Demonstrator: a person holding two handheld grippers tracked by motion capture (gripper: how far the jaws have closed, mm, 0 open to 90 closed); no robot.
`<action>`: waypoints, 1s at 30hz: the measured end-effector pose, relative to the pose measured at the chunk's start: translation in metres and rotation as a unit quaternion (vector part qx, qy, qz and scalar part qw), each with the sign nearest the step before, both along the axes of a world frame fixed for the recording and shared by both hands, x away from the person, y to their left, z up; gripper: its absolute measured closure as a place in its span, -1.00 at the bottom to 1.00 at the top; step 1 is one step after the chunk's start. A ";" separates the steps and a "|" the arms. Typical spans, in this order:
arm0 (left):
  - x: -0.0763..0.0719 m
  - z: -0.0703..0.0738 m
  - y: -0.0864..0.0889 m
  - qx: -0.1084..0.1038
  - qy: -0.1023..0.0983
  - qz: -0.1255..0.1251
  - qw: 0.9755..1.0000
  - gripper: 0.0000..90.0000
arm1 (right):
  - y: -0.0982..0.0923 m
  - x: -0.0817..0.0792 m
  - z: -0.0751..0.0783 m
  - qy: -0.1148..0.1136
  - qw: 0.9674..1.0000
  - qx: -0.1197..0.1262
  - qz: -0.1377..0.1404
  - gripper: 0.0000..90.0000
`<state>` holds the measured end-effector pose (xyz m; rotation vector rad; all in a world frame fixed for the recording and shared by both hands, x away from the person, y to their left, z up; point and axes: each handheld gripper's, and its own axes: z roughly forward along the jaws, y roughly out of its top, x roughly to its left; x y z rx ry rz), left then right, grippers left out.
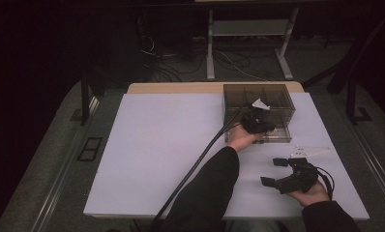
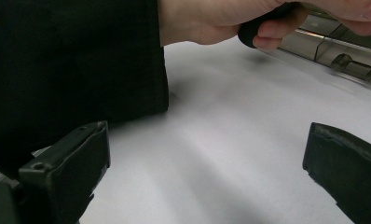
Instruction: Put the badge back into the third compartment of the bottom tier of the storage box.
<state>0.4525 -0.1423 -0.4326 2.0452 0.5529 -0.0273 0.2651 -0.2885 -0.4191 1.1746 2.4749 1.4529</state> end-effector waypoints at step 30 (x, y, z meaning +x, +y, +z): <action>-0.018 0.052 0.051 -0.005 -0.012 -0.042 0.999 -0.04 | 0.000 -0.001 0.000 0.001 1.000 0.000 -0.004 -1.00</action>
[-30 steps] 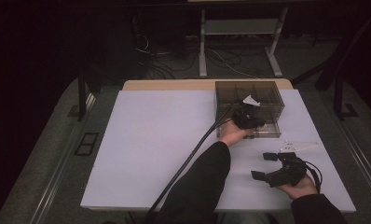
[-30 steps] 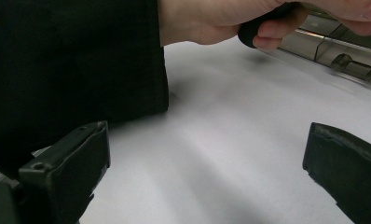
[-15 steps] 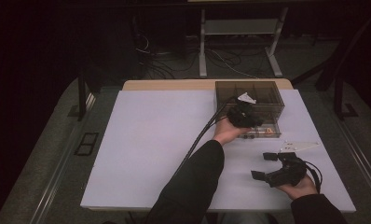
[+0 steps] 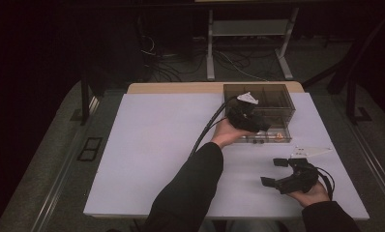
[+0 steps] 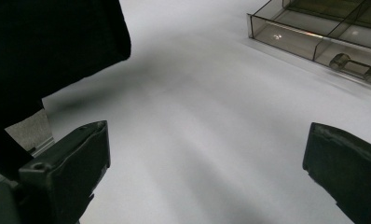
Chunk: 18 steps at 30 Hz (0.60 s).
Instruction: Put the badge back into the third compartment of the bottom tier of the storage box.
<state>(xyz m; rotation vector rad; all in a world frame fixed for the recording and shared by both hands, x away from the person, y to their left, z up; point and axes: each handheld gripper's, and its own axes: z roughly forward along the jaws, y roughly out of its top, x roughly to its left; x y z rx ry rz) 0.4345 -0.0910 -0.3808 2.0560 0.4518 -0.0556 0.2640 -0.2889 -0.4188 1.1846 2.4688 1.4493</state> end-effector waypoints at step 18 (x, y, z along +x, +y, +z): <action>-0.012 0.021 0.031 0.009 -0.003 0.008 1.000 -0.85 | 0.001 0.000 -0.001 0.001 1.000 0.002 -0.002 -1.00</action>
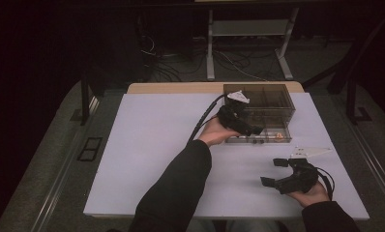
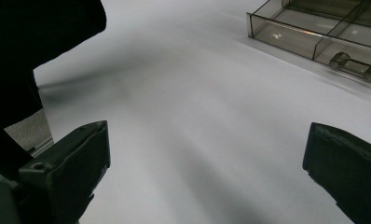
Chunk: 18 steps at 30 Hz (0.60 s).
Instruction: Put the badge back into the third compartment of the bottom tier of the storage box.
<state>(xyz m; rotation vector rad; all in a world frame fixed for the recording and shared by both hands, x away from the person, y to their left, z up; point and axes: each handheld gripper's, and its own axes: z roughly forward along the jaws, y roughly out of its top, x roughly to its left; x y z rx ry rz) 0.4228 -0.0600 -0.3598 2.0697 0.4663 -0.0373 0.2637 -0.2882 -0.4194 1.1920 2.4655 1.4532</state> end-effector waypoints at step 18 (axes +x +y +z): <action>-0.023 0.011 0.042 0.019 -0.016 0.015 1.000 -1.00 | -0.002 0.000 0.000 -0.003 1.000 0.004 -0.005 -1.00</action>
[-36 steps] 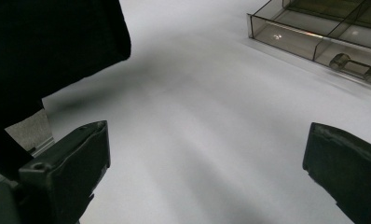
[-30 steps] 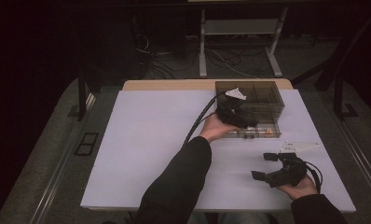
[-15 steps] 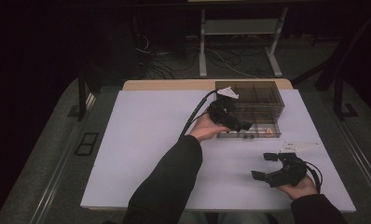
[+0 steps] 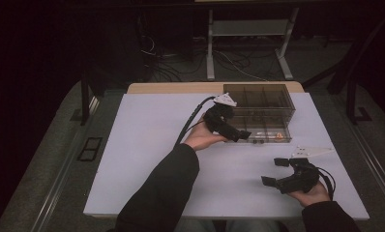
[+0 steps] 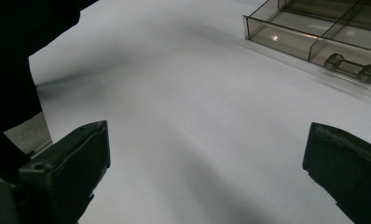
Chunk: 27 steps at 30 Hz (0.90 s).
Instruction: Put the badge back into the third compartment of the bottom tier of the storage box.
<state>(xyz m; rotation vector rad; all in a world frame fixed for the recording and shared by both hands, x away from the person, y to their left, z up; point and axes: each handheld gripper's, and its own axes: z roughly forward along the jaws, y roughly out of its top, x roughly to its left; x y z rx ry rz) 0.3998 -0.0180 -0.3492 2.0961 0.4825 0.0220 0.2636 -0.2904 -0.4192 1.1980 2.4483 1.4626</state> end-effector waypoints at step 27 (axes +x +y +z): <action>-0.036 -0.016 0.082 -0.037 -0.020 0.052 0.998 -1.00 | 0.002 0.000 -0.001 0.005 1.000 0.000 -0.002 -1.00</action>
